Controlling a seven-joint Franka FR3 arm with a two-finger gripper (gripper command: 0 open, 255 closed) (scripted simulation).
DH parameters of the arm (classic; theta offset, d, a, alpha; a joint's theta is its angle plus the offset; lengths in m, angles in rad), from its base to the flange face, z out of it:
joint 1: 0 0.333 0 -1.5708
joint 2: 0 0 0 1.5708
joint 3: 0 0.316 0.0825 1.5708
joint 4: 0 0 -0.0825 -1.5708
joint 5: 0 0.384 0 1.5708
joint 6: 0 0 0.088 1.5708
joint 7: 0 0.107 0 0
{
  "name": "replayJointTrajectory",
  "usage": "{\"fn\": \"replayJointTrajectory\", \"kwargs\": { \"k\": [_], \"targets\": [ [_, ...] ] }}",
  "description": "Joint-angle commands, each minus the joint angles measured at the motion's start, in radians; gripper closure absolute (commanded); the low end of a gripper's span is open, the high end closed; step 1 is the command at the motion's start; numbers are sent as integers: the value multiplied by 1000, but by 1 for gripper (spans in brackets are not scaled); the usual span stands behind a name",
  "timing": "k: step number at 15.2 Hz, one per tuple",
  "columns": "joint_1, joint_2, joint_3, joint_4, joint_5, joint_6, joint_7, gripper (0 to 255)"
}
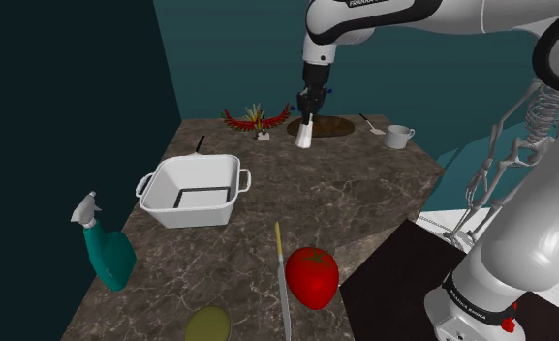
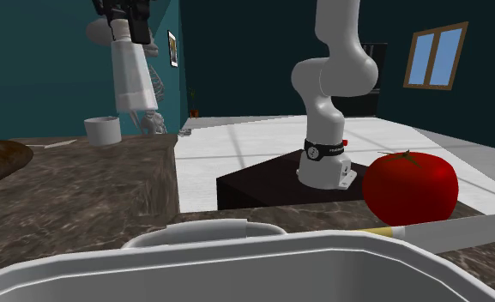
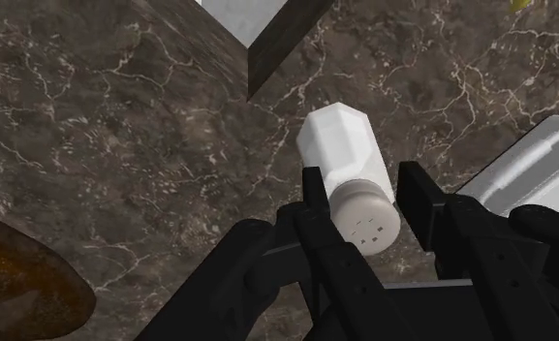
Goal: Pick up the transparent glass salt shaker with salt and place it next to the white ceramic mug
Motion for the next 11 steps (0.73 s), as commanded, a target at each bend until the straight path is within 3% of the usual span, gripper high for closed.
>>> {"fn": "replayJointTrajectory", "kwargs": {
  "k": [1,11],
  "targets": [
    [-25,6,-25,10,-1,-9,-51,255],
    [-145,104,-134,138,4,-59,-277,255]
  ]
}}
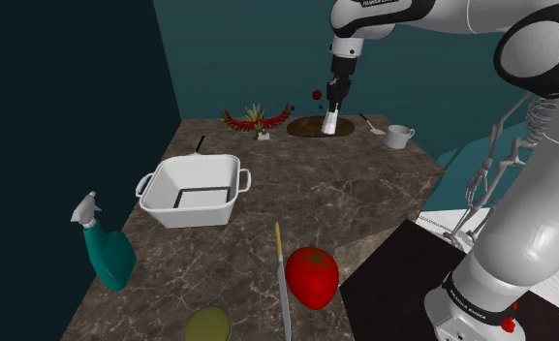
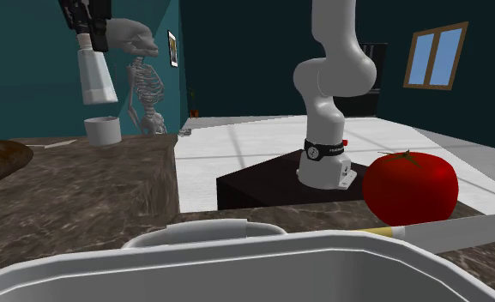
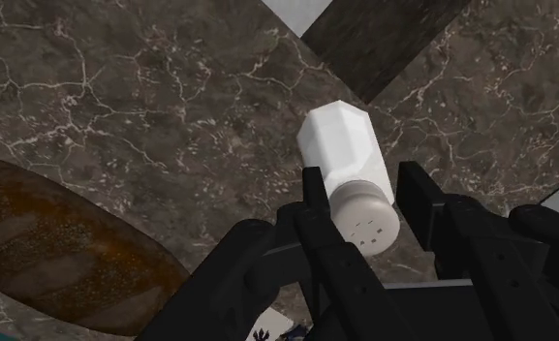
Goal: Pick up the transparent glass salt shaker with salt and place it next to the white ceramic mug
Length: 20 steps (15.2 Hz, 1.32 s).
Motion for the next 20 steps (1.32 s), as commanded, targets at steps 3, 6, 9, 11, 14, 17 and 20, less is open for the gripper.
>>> {"fn": "replayJointTrajectory", "kwargs": {
  "k": [3,6,9,11,14,17,20],
  "targets": [
    [-53,55,-40,77,8,-31,-93,255],
    [-94,114,-66,157,17,-58,-156,255],
    [-139,184,-88,254,31,-92,-218,255],
    [-171,238,-100,332,42,-120,-256,255],
    [-225,332,-115,473,61,-173,-311,255],
    [-289,454,-123,664,84,-248,-357,255],
    [-358,601,-119,897,106,-336,-387,255]
  ]
}}
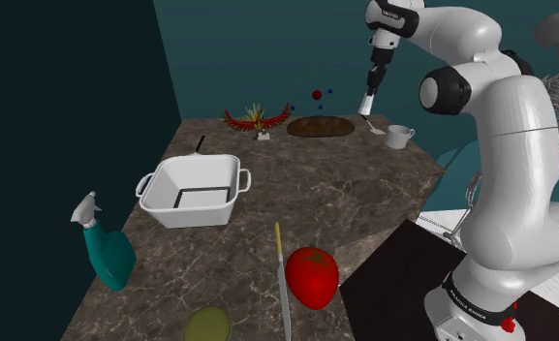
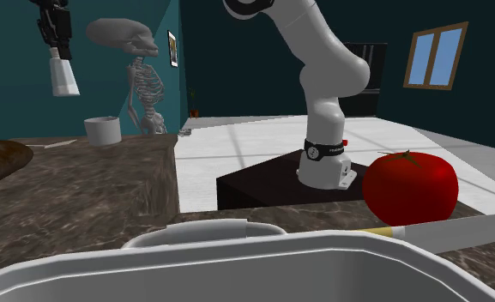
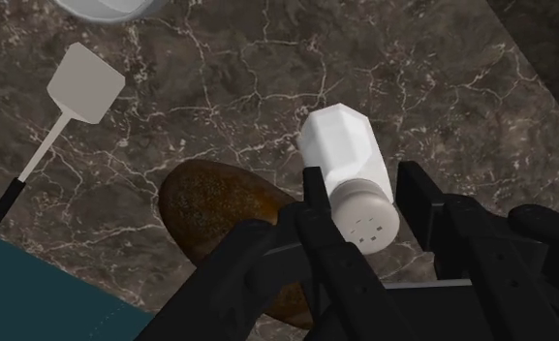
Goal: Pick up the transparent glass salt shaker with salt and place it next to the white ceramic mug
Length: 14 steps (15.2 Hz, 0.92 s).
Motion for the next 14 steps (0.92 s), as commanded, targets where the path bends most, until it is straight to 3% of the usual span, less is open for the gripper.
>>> {"fn": "replayJointTrajectory", "kwargs": {
  "k": [1,6,14],
  "targets": [
    [-12,19,0,12,2,6,-13,255],
    [8,-32,-5,-145,-5,111,-24,255],
    [26,-65,-7,-309,-9,240,-37,255]
  ]
}}
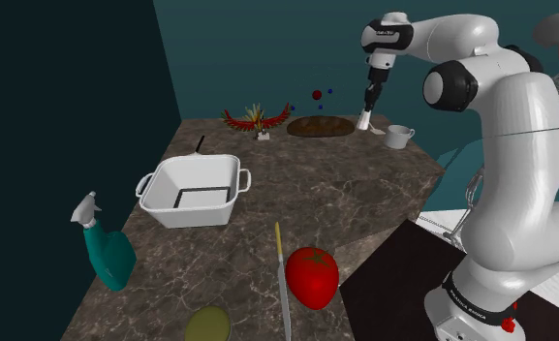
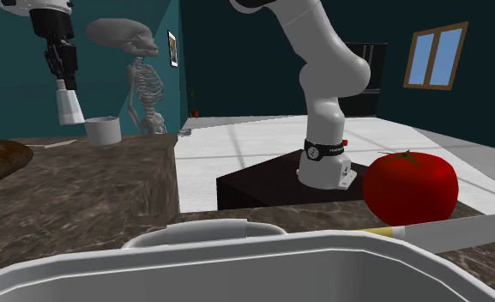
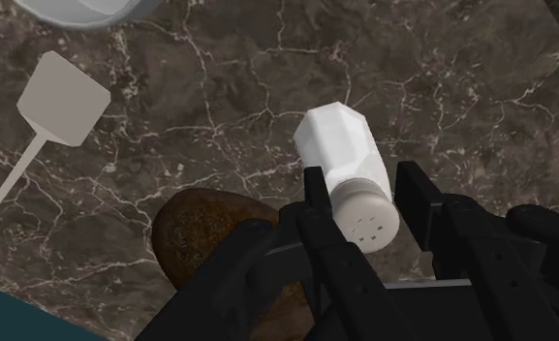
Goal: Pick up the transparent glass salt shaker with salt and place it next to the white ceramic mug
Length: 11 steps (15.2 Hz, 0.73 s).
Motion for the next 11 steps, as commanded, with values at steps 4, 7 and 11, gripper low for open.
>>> {"fn": "replayJointTrajectory", "kwargs": {
  "k": [4,7,11],
  "targets": [
    [9,-13,0,-91,-1,77,-8,255],
    [12,-13,0,-131,1,117,-12,255],
    [15,-8,1,-177,3,168,-17,255]
  ]
}}
